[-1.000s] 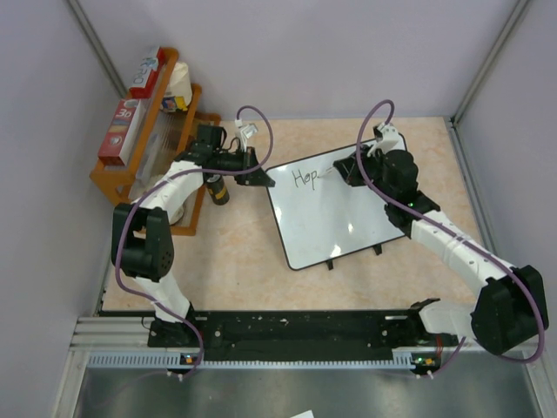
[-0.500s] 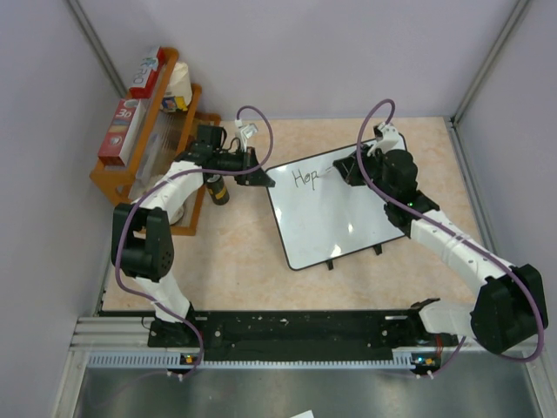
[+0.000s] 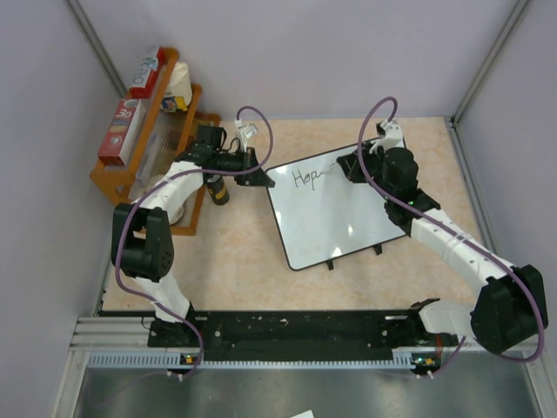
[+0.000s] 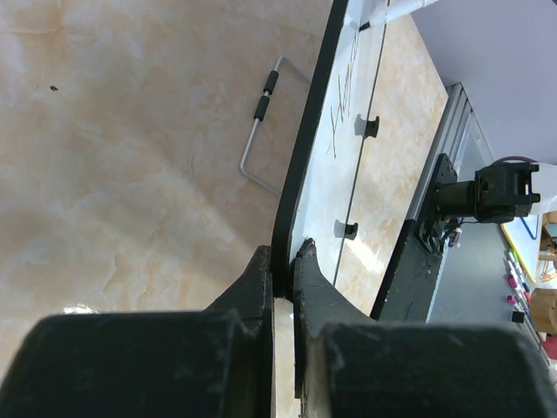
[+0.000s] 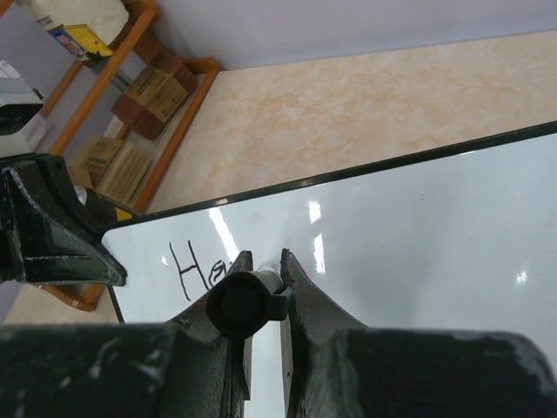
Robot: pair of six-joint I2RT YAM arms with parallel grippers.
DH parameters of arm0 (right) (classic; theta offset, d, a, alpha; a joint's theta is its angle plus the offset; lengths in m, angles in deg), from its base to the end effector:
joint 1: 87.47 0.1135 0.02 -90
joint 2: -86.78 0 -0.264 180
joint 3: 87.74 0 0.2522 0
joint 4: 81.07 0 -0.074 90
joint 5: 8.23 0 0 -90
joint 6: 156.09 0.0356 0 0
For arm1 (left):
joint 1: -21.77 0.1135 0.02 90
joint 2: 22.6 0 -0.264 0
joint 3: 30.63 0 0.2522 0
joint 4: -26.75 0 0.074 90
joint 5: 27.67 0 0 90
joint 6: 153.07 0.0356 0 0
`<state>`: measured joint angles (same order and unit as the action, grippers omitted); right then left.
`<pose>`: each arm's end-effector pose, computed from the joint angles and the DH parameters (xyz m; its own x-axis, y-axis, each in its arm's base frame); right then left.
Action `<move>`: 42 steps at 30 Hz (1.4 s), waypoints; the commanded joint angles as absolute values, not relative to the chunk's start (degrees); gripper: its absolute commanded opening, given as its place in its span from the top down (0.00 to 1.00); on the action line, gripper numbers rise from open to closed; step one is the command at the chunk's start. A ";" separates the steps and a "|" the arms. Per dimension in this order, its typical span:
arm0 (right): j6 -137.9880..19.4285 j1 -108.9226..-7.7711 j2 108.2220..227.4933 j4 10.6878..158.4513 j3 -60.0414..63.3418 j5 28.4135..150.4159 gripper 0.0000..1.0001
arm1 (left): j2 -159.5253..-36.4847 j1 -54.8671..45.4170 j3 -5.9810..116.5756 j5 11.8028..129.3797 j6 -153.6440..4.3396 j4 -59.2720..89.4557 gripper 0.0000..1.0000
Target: Write a sentence on the whiteboard
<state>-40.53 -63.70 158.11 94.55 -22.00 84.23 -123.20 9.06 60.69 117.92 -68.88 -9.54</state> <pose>0.2688 0.1201 0.3201 -0.3334 0.3242 -0.8853 -0.3298 0.8396 0.4316 0.3675 -0.1130 0.2651 -0.7626 0.1134 -0.6368 0.6137 0.4379 -0.6570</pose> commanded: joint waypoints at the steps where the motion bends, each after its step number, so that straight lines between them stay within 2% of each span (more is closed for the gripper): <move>1: -42.28 -64.09 159.02 94.57 -18.62 80.28 1.00 | -123.85 5.69 57.48 106.36 -56.92 -12.32 1.00; 20: -41.66 -64.09 160.08 94.75 -19.14 86.34 1.00 | -124.02 5.69 57.40 106.28 -56.75 -12.32 1.00; 42: -42.63 -64.09 156.83 93.34 -24.06 84.33 1.00 | -123.94 5.69 57.40 106.10 -56.83 -12.32 1.00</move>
